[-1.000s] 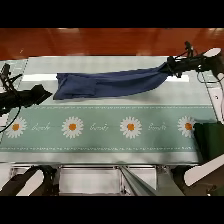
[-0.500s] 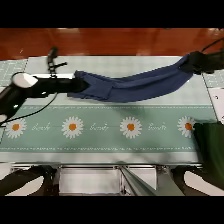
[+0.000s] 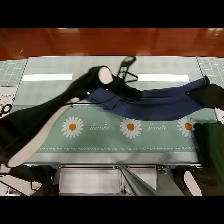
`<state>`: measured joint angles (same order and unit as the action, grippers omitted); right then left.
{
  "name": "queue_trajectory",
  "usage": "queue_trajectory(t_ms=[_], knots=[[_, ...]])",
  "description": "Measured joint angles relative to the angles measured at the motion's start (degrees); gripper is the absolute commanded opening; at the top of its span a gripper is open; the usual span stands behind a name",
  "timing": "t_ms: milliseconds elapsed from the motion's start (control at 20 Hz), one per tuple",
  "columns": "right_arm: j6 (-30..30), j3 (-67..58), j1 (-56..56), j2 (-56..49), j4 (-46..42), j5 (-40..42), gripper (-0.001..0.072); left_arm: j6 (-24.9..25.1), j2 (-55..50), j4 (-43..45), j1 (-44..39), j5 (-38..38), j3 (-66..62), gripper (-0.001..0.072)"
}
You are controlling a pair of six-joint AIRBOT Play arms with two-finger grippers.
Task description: Fold the shirts.
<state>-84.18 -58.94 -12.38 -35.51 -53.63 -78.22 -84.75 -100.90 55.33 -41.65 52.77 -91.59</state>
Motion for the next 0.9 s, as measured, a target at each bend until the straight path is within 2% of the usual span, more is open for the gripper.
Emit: queue_trajectory(t_ms=[150, 250, 400, 600, 750, 900], knots=[[-0.6, 1.1, 0.0, 2.5, 1.6, -0.8, 0.0031, -1.5, -4.7, -1.2, -5.1, 1.4, -3.1, 0.0019], [-0.8, 1.4, 0.0, 3.2, 2.3, -0.8, 0.0030, -0.7, -6.6, -3.6, -7.3, 2.9, -4.0, 0.0020], [-0.7, 1.6, 0.0, 3.0, 3.0, -0.2, 0.0030, 0.6, -7.5, -6.1, -7.0, 6.4, -4.8, 0.0020], [0.6, 1.6, 3.7, -1.9, 5.9, 2.9, 0.0030, 2.3, -1.5, -7.1, 1.9, 12.1, -1.9, 0.0020], [2.6, 1.5, 11.8, -9.6, 9.0, 9.9, 0.0030, 5.6, 10.8, -7.6, 11.8, 13.2, 6.6, 0.0020], [5.3, -1.1, 20.9, -22.0, 12.9, 19.6, 0.0031, 7.5, 25.5, -7.7, 23.8, 12.5, 17.6, 0.0020]])
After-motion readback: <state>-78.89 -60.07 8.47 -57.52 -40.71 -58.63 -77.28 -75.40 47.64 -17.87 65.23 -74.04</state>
